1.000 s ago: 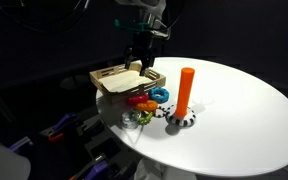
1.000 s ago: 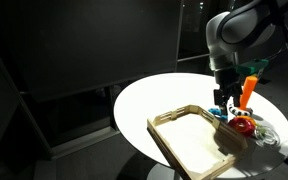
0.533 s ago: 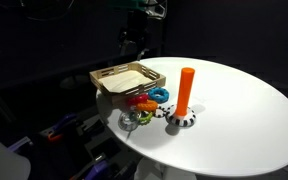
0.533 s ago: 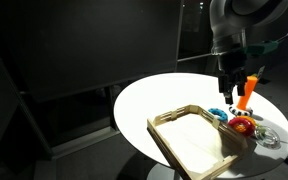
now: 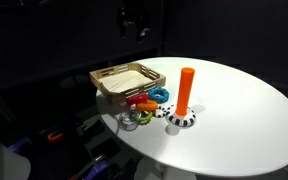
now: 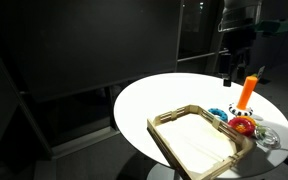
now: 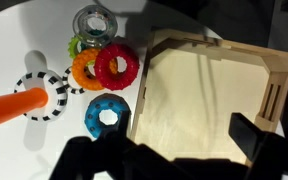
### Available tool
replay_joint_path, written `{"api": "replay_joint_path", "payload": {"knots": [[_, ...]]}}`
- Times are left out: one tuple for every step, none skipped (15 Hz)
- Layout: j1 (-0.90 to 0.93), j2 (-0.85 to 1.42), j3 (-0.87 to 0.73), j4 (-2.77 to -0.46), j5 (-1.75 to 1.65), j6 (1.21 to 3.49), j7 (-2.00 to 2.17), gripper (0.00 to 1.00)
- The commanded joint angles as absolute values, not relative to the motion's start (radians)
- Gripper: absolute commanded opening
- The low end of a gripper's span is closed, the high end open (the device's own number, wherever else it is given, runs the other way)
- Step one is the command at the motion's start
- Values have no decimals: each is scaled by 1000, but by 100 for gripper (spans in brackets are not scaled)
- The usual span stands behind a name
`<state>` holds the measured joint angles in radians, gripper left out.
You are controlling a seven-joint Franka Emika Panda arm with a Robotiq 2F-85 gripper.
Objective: Remove the blue circular object from the wooden tray
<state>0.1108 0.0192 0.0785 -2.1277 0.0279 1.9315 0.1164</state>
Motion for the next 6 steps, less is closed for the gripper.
{"api": "replay_joint_path", "payload": {"knots": [[112, -67, 92, -2199, 21, 2004, 162, 100], [111, -71, 94, -2203, 24, 2013, 166, 100], [108, -28, 92, -2162, 28, 1980, 137, 100], [108, -35, 93, -2168, 28, 1983, 138, 100], [108, -34, 93, -2168, 28, 1983, 138, 100], [108, -31, 93, -2168, 28, 1983, 138, 100]]}}
